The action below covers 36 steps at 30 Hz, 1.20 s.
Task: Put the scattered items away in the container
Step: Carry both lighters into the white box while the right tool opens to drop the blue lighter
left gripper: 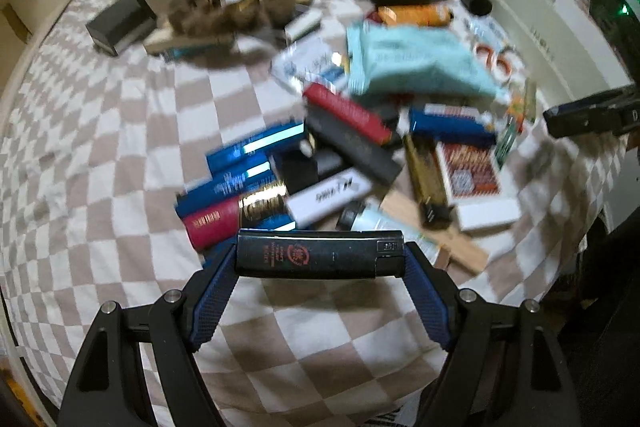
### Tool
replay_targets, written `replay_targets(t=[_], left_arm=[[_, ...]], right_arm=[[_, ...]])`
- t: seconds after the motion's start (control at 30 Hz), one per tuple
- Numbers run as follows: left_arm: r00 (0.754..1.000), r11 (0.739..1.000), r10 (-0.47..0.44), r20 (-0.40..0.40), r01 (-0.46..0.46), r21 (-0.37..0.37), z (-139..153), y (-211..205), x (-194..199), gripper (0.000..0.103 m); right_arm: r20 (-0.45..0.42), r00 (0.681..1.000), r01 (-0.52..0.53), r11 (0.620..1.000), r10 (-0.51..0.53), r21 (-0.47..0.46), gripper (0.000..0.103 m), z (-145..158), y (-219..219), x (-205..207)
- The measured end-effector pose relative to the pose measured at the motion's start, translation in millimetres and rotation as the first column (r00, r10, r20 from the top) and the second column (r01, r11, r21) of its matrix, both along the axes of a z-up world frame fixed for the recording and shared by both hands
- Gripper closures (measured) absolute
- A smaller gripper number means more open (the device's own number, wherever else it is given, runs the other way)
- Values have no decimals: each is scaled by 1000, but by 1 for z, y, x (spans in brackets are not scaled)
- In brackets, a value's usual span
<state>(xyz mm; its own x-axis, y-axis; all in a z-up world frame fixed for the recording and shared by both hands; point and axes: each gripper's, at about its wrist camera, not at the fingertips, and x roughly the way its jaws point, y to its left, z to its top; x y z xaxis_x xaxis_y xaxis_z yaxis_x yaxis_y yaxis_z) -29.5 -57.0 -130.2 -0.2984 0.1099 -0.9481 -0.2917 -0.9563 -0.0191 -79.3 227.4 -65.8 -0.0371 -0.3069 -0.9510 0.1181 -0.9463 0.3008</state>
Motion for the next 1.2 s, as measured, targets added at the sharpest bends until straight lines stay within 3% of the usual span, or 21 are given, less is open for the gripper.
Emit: replay_targets(t=[0.13,0.2,0.3,0.67,1.2], left_arm=[[998,1000,7,-56,-6,21,22,10,-5,22],[997,999,8,-80,-6,32,32,17,-10,22],[993,999,10,-118,-4,51,48,23,-12,22],[964,994,10,-266,20,110,94,75,-22,22],[937,979,-31,-347,98,179,143,157,-64,22]], right_arm=[[-47,999,3,999,-5,-54,19,-20,26,-5],[-77,997,4,996,-11,-90,19,-12,26,-8],[-120,992,12,992,-28,-129,19,-21,-10,-32],[-256,956,101,978,-146,-181,19,25,46,-35],[-375,870,231,937,-319,-262,19,57,118,-34]])
